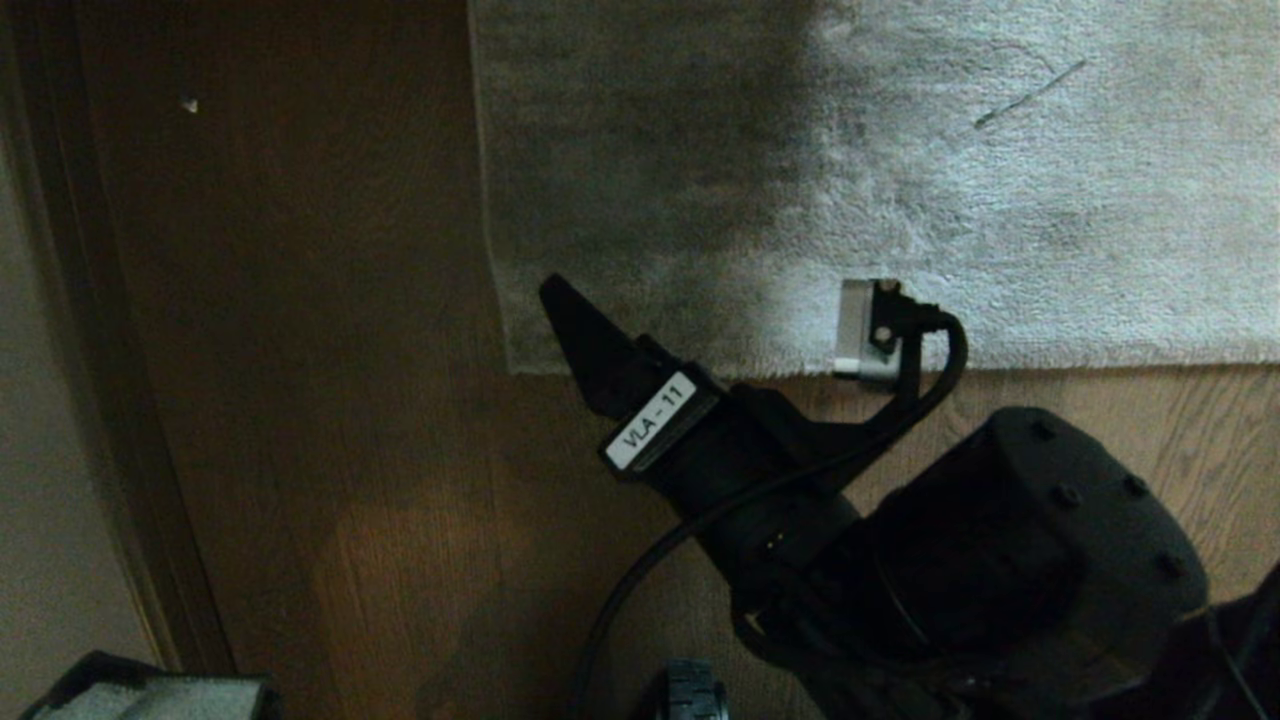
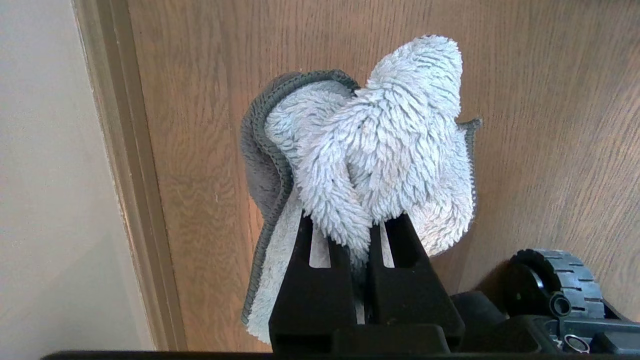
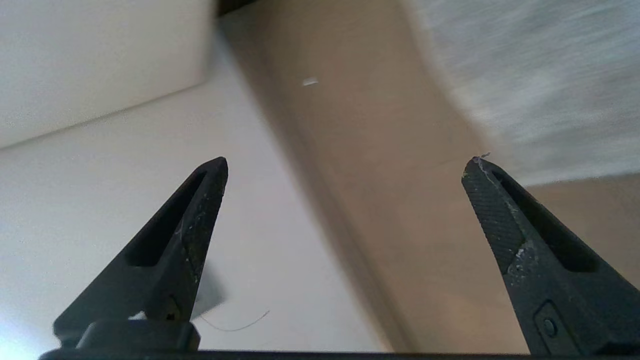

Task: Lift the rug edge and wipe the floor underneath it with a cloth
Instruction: Lay down the carpet

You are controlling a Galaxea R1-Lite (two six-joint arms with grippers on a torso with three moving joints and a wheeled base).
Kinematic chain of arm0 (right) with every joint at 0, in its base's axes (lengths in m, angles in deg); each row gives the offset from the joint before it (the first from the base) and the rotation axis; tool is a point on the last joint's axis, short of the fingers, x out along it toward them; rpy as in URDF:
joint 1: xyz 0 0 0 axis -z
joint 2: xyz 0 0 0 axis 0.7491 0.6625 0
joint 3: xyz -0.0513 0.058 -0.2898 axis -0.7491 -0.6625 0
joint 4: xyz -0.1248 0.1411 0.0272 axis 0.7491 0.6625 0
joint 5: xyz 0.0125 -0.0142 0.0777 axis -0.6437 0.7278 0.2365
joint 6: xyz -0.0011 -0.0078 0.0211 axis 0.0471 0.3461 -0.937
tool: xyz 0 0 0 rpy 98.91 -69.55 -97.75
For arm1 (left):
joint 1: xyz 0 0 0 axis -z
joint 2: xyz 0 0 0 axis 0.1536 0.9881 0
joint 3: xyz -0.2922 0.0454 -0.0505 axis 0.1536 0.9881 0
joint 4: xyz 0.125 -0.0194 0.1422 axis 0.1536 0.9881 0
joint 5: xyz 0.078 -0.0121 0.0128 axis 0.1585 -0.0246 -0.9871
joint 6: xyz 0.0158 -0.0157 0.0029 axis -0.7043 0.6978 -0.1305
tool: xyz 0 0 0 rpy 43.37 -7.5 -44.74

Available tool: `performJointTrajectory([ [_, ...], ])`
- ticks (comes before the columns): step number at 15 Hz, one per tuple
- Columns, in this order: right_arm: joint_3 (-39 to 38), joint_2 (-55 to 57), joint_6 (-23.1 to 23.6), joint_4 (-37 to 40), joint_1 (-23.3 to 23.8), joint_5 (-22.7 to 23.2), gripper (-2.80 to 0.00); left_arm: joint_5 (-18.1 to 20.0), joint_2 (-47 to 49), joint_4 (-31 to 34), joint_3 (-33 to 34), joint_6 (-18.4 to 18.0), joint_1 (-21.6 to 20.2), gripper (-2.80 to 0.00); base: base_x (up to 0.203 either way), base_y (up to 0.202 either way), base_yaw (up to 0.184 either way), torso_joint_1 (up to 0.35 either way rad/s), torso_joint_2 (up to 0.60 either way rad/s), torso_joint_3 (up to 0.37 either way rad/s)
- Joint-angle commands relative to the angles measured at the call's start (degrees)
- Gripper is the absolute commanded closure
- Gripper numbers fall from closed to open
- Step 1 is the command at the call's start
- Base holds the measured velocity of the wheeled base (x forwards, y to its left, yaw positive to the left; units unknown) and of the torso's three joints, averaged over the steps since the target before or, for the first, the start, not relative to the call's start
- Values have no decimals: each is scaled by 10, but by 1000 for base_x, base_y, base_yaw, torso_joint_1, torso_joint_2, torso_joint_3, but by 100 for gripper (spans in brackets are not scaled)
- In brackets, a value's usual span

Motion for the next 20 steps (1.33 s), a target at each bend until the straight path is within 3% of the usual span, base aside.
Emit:
performJointTrajectory([
  [1,-20,2,-2,-28,34,-1,-280,0,0,0,0,0,0,0,0,0,0,0,0,0],
  [2,-31,2,-2,-28,44,-1,-280,0,0,0,0,0,0,0,0,0,0,0,0,0],
  [3,-39,2,-2,-28,50,-1,0,0,0,0,0,0,0,0,0,0,0,0,0,0],
  [11,-57,-2,-1,-28,77,-1,0,0,0,0,0,0,0,0,0,0,0,0,0,0],
  [20,-77,54,-1,-28,165,-11,0,0,0,0,0,0,0,0,0,0,0,0,0,0],
])
